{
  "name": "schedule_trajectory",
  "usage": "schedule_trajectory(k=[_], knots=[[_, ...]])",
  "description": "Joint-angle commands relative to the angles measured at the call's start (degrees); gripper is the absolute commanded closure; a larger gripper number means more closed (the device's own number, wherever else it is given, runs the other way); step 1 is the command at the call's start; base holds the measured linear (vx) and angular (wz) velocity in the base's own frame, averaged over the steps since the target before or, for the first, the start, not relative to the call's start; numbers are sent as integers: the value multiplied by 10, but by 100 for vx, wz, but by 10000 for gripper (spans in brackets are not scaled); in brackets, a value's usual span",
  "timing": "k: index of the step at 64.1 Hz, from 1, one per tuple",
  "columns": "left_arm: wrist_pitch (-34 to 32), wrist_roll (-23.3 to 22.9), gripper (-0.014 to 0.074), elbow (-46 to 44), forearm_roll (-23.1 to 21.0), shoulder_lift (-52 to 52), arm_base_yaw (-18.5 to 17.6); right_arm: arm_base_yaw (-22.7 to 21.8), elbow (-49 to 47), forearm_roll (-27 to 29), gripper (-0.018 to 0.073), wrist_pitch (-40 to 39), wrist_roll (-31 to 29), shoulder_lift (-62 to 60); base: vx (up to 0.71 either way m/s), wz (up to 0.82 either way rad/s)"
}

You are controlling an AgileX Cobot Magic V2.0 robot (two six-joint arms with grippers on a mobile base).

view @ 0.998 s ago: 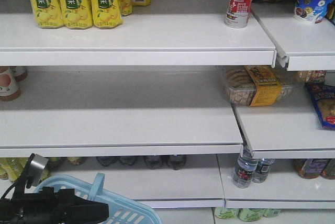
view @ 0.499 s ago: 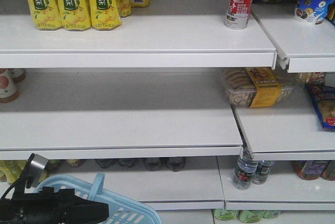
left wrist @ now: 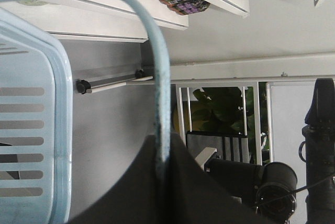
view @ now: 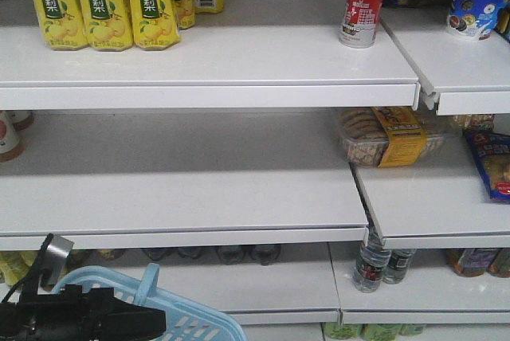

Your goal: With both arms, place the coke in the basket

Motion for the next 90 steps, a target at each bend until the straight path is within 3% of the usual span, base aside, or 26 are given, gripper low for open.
schedule_trajectory(k=[1, 90], knots=[[43, 3, 603, -9, -49, -14, -2, 0, 4, -1, 569, -45, -3, -5, 3, -5], [43, 3, 603, -9, -49, -14, -2, 0, 4, -1, 569, -45, -3, -5, 4, -1]])
